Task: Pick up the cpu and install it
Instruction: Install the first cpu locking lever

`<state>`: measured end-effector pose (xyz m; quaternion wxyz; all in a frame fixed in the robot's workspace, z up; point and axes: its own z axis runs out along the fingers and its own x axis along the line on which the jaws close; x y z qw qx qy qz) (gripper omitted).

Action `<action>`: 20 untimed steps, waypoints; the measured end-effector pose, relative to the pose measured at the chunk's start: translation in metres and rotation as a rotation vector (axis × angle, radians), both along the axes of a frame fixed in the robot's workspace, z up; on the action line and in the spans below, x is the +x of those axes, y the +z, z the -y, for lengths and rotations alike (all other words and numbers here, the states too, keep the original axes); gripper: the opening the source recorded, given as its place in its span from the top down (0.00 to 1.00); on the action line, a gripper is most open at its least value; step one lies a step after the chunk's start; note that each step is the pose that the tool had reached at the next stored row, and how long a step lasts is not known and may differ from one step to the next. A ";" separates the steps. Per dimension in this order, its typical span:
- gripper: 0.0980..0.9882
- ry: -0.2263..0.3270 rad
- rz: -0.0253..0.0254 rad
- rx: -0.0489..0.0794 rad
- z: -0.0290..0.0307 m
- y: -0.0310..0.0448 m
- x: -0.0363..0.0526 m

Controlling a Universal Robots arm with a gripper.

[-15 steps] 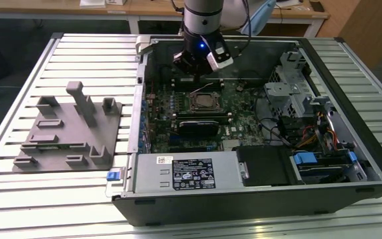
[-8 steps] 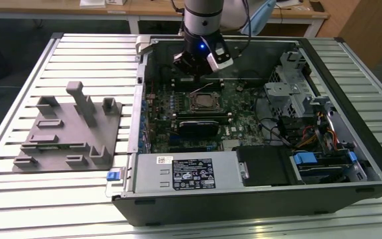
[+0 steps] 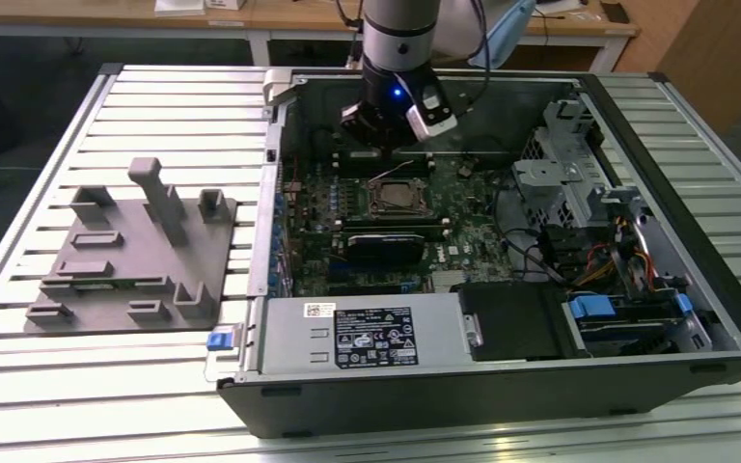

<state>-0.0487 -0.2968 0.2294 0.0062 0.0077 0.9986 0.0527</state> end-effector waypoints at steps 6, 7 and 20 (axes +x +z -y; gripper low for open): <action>0.99 0.000 -0.0017 0.000 -0.0015 -0.0050 0.0041; 0.99 0.000 -0.0019 0.000 -0.0016 -0.0056 0.0049; 0.99 0.000 -0.0029 0.000 -0.0042 -0.0092 0.0155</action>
